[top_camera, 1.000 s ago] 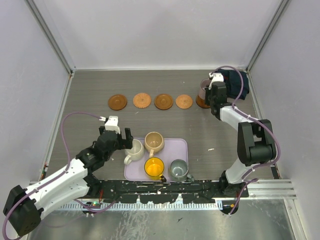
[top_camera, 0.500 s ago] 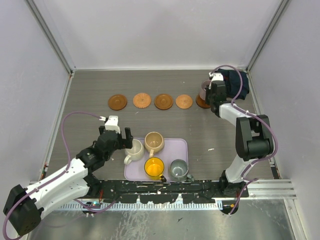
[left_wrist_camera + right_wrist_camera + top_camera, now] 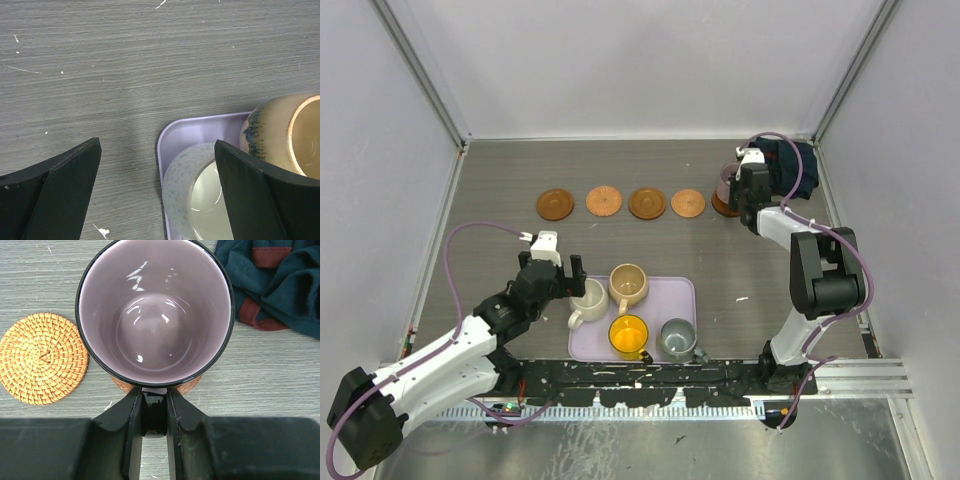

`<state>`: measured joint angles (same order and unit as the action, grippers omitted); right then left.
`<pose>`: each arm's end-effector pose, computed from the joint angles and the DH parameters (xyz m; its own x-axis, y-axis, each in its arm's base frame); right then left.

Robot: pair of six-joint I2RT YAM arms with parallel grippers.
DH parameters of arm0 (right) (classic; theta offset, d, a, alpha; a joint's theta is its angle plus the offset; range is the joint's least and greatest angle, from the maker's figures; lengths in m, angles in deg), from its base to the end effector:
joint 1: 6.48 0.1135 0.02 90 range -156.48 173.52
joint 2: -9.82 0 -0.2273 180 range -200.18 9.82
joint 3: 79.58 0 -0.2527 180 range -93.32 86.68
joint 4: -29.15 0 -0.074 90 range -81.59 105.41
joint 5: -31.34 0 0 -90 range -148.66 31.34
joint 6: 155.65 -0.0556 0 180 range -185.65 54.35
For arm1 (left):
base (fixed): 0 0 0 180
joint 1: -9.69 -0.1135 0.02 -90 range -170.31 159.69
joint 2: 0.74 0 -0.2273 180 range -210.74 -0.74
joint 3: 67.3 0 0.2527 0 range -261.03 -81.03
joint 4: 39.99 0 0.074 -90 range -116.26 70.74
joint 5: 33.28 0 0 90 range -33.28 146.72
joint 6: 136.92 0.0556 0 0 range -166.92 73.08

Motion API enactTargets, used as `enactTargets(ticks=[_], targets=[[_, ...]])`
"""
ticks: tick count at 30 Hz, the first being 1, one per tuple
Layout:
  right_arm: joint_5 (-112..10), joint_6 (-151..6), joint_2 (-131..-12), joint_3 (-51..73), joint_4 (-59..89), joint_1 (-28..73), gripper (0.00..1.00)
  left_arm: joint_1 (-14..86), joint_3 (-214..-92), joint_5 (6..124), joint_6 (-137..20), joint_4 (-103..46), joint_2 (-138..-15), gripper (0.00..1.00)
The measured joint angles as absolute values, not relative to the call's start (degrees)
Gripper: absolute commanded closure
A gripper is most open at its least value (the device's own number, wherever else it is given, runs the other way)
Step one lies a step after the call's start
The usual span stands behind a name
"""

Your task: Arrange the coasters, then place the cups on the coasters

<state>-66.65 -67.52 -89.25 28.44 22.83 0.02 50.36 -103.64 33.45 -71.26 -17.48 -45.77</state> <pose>0.3869 0.0363 0.1518 -0.5467 -0.0298 -0.8368 0.0210 0.9986 -0.0493 0.1783 -0.1242 0.1713 -0.4991 -0.0704 -0.8637 0.1500 0.9746 -0.1661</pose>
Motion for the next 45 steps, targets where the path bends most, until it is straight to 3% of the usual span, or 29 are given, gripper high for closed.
enactTargets(ticks=[16,21,33,45], targets=[[-66.9,-68.5,-89.2,30.5,23.0,0.0,0.98,50.4,-103.6,33.4,-71.3,-17.4,-45.5,0.03],[-67.2,-68.8,-89.2,30.8,23.6,0.0,0.78,50.4,-103.6,33.4,-71.3,-17.4,-45.2,0.03],[-68.0,-69.1,-86.8,33.3,25.0,0.0,0.58,50.4,-103.6,33.4,-71.4,-17.2,-44.9,0.03],[-68.0,-70.1,-82.6,36.0,25.4,0.0,0.52,50.4,-103.6,33.4,-71.6,-16.5,-42.6,0.03]])
